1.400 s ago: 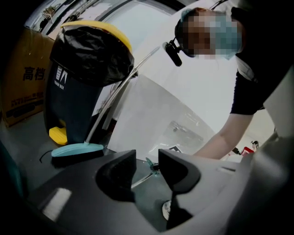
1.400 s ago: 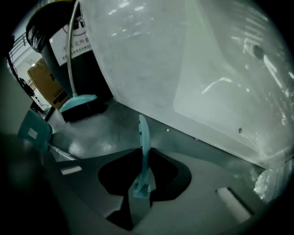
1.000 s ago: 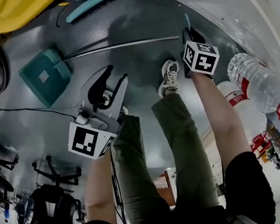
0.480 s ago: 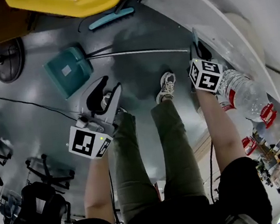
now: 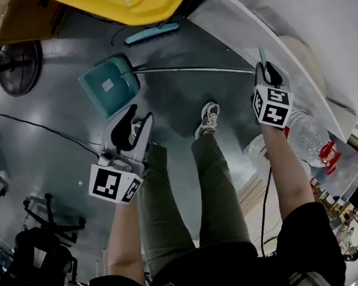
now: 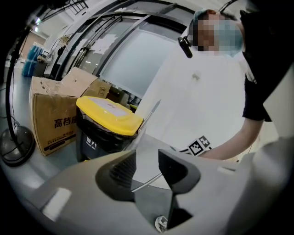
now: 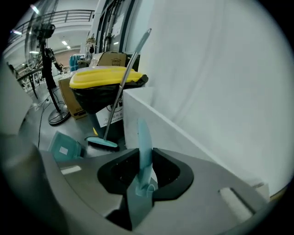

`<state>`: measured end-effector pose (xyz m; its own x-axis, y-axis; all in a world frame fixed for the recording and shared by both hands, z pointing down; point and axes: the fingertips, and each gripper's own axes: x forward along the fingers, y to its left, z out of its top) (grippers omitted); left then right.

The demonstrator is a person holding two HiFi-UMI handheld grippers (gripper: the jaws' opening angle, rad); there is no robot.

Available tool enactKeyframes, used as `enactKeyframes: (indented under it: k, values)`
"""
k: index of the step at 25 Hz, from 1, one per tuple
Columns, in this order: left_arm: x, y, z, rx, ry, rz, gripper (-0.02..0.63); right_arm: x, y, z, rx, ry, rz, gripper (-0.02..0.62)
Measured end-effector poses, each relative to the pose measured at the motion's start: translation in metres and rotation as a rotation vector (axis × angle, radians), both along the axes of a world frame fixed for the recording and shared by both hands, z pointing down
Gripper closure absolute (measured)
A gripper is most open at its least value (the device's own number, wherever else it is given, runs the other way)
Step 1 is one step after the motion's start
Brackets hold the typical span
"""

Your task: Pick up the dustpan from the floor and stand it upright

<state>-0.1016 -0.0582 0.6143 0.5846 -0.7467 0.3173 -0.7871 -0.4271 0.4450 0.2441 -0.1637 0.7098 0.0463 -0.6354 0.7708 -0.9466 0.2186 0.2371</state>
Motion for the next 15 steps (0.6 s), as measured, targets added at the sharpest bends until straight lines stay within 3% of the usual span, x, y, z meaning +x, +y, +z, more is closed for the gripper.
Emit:
enactKeyframes:
  k: [8,15]
  values:
    - [-0.019,0.007,-0.035,0.017,0.011,-0.049,0.448,-0.004,-0.011,-0.059,0.052,0.079,-0.075,0.512]
    - [-0.048,0.018,-0.064,0.032,-0.002,-0.094,0.448,-0.025,-0.021,-0.106,0.092,0.171,-0.199,0.509]
